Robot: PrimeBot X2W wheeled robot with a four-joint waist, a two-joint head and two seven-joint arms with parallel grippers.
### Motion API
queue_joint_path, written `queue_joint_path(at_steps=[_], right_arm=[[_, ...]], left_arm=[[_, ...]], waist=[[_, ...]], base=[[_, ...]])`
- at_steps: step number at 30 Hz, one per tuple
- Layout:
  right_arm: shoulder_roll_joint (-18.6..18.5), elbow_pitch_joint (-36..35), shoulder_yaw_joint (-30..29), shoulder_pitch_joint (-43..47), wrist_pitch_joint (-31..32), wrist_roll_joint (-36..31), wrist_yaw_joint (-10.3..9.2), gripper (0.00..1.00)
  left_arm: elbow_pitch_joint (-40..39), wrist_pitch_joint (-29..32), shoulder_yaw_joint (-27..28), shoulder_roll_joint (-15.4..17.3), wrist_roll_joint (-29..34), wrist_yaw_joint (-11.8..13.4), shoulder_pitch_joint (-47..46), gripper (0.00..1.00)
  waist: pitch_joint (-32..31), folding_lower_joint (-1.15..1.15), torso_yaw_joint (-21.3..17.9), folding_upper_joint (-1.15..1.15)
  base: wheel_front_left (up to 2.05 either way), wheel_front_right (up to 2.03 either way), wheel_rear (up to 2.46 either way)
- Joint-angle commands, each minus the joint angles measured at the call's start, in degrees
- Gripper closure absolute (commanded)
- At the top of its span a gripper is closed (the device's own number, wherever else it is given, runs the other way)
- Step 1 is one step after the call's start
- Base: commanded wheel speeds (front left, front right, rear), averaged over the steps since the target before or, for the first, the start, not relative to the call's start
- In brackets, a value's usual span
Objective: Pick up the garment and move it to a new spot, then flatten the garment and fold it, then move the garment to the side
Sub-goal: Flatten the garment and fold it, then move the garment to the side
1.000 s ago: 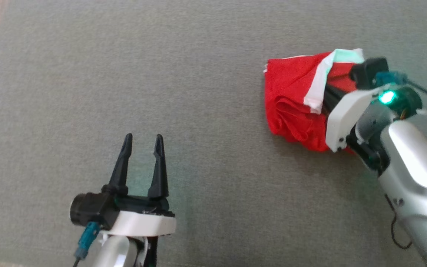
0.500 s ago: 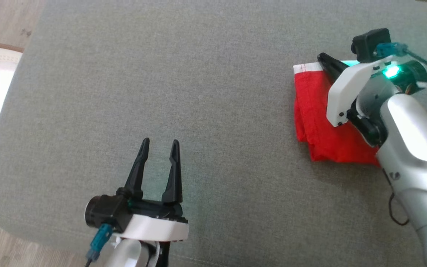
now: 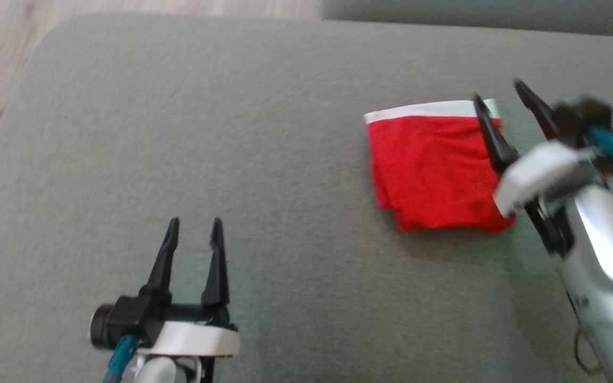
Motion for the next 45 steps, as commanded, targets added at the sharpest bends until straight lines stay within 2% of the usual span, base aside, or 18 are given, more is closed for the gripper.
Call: queue_joint_path(at_steps=[1, 7, 14, 22, 36, 38, 41, 45], right_arm=[[-0.5, -2.6, -0.8, 1.6, -1.6, -0.9, -0.04, 0.00], [-0.3, -7.7, -8.3, 11.4, -7.0, -3.4, -0.04, 0.00], [2.5, -10.9, -14.1, 23.2, -11.6, -5.2, -0.04, 0.00], [4.0, -9.6, -13.8, 26.9, -13.5, -5.7, -0.04, 0.00], [3.6, -8.5, -13.4, 25.7, -14.0, -3.0, -0.04, 0.00], [3.1, -9.3, -13.1, 24.5, -13.2, -0.7, -0.04, 0.00], [1.7, -11.5, -12.4, 21.5, -8.8, 4.9, -0.04, 0.00], [-0.8, -13.5, -11.0, 16.7, 3.0, 13.7, -0.04, 0.00]], left_arm=[[-1.0, -0.3, 2.6, 0.0, 0.7, -0.3, -0.2, 0.00], [0.9, -0.3, 6.0, 0.0, 2.9, -2.1, 1.6, 0.00], [3.0, -0.3, 9.1, 0.1, 4.1, -4.0, 3.3, 0.00], [4.7, -0.3, 11.4, 0.0, 3.6, -4.2, 5.3, 0.00], [4.9, -0.3, 10.4, 0.0, 2.7, -4.7, 5.9, 0.00], [4.7, -0.3, 10.1, 0.0, 2.5, -4.7, 5.8, 0.00], [4.5, -0.3, 9.5, 0.0, 2.4, -4.6, 5.4, 0.00], [4.2, -0.3, 8.5, 0.0, 2.0, -4.4, 4.6, 0.00]], waist=[[-2.7, 0.01, -2.8, 0.00], [-4.7, 0.01, -7.1, 0.00], [-6.5, 0.01, -10.5, 0.00], [-7.7, 0.01, -11.4, 0.00], [-6.9, 0.01, -8.5, 0.00], [-6.5, 0.01, -8.1, 0.00], [-5.6, 0.01, -7.2, 0.00], [-4.0, 0.01, -5.2, 0.00]], base=[[0.00, 0.00, 0.00], [0.00, 0.00, 0.00], [0.00, 0.00, 0.00], [0.00, 0.00, 0.00], [0.00, 0.00, 0.00], [0.00, 0.00, 0.00], [0.00, 0.00, 0.00], [0.00, 0.00, 0.00]])
